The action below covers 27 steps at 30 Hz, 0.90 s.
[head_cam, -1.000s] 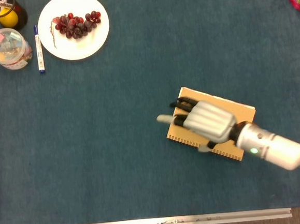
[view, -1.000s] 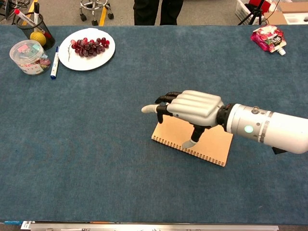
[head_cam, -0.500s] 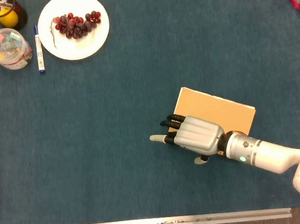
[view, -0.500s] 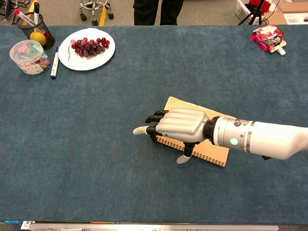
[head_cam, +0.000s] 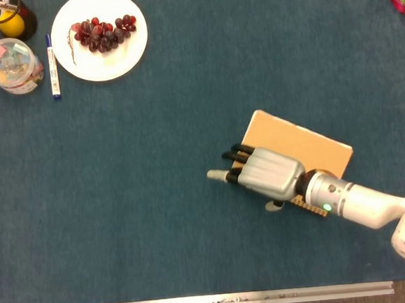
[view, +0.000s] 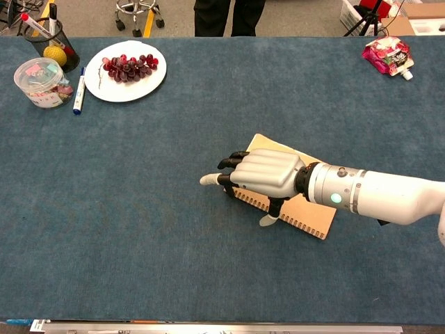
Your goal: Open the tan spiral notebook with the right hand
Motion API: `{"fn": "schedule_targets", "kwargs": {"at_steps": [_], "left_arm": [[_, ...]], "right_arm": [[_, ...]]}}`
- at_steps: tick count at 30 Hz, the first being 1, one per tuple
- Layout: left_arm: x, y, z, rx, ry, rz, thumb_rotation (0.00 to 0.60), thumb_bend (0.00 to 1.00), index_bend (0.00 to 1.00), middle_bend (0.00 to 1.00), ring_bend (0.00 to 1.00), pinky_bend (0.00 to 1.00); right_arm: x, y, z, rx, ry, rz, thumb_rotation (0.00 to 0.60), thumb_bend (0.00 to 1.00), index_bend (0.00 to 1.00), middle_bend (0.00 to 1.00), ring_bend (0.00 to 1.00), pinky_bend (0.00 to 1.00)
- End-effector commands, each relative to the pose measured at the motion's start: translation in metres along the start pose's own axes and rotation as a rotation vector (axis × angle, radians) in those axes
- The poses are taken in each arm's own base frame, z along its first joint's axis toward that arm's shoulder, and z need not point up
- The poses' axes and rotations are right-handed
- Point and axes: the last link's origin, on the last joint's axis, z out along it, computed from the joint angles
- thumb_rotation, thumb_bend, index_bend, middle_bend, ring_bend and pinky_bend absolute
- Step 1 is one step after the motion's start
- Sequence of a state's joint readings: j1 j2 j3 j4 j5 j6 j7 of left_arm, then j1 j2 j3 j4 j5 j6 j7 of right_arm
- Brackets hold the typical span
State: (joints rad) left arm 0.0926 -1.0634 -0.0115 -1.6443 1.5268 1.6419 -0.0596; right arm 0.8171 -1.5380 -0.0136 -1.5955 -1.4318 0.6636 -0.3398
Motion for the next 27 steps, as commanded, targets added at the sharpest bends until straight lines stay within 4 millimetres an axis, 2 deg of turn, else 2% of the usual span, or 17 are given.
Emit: {"fn": "schedule_targets", "kwargs": {"at_steps": [1, 10, 15, 19, 23, 27], "left_arm": [[-0.001, 0.0, 0.0, -0.001, -0.002, -0.001, 0.6, 0.41, 0.19, 0.15, 0.12, 0.06], [-0.003, 0.0, 0.001, -0.003, -0.011, 0.004, 0.6, 0.41, 0.19, 0.15, 0.12, 0.06], [-0.003, 0.002, 0.002, -0.009, -0.01, 0.003, 0.6, 0.41, 0.19, 0.15, 0.12, 0.06], [-0.003, 0.003, 0.002, -0.009, -0.011, 0.003, 0.6, 0.41, 0.19, 0.15, 0.12, 0.06], [-0.004, 0.004, 0.002, -0.01, -0.014, 0.004, 0.6, 0.41, 0.19, 0.15, 0.12, 0.06], [-0.005, 0.007, 0.003, -0.02, -0.02, 0.005, 0.6, 0.41, 0.19, 0.15, 0.12, 0.06]], "right_arm": [[0.004, 0.013, -0.005, -0.05, 0.016, 0.003, 0.6, 0.08, 0.0, 0.38, 0.07, 0.09], [0.01, 0.069, -0.033, -0.253, 0.049, 0.031, 0.6, 0.08, 0.0, 0.39, 0.07, 0.09], [0.007, 0.103, -0.061, -0.383, 0.042, 0.042, 0.6, 0.08, 0.0, 0.4, 0.07, 0.09], [0.005, 0.119, -0.084, -0.435, 0.038, 0.043, 0.6, 0.08, 0.0, 0.39, 0.07, 0.09], [0.0, 0.127, -0.107, -0.446, 0.068, -0.019, 0.6, 0.07, 0.0, 0.28, 0.06, 0.09], [-0.009, 0.132, -0.121, -0.441, 0.103, -0.039, 0.6, 0.02, 0.0, 0.16, 0.01, 0.09]]}}
